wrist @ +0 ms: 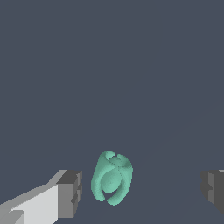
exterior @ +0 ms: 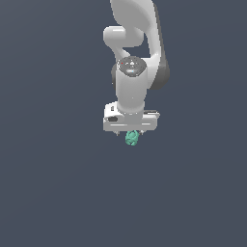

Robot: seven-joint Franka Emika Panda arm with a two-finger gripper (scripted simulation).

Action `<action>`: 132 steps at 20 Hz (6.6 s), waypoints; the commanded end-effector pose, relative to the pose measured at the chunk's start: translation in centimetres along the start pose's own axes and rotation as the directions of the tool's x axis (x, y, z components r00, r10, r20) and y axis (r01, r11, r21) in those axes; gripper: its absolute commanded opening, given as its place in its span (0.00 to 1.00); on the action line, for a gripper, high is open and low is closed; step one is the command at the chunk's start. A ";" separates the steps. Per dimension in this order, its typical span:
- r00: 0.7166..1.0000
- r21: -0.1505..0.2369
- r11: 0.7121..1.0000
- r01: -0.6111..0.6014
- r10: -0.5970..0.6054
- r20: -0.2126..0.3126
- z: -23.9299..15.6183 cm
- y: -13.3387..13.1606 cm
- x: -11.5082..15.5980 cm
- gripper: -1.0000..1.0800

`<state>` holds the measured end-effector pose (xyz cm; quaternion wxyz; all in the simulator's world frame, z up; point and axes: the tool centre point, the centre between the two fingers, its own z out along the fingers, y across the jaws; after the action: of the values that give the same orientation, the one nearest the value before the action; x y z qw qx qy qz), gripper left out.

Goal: Pick up the object and move it to a goal position.

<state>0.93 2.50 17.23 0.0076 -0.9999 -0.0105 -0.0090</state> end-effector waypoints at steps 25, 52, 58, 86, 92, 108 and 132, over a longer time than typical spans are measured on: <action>0.989 -0.008 0.990 -0.143 0.143 0.019 3.2 1.9 -2.2 0.96; 0.949 -0.020 0.949 -0.315 0.315 0.013 9.0 -2.8 -7.3 0.96; 0.948 -0.020 0.948 -0.317 0.317 0.013 11.8 -2.7 -7.5 0.96; 0.948 -0.019 0.948 -0.317 0.317 0.012 10.3 -1.0 -7.2 0.00; 0.948 -0.019 0.948 -0.317 0.317 0.012 6.0 1.8 -6.8 0.00; 0.948 -0.017 0.948 -0.317 0.318 0.013 -10.3 12.2 -5.0 0.00; 0.948 -0.020 0.948 -0.317 0.317 0.012 -26.9 22.9 -2.3 0.00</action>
<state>-1.52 -20.53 43.21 0.0001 -0.9886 0.1506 -0.0003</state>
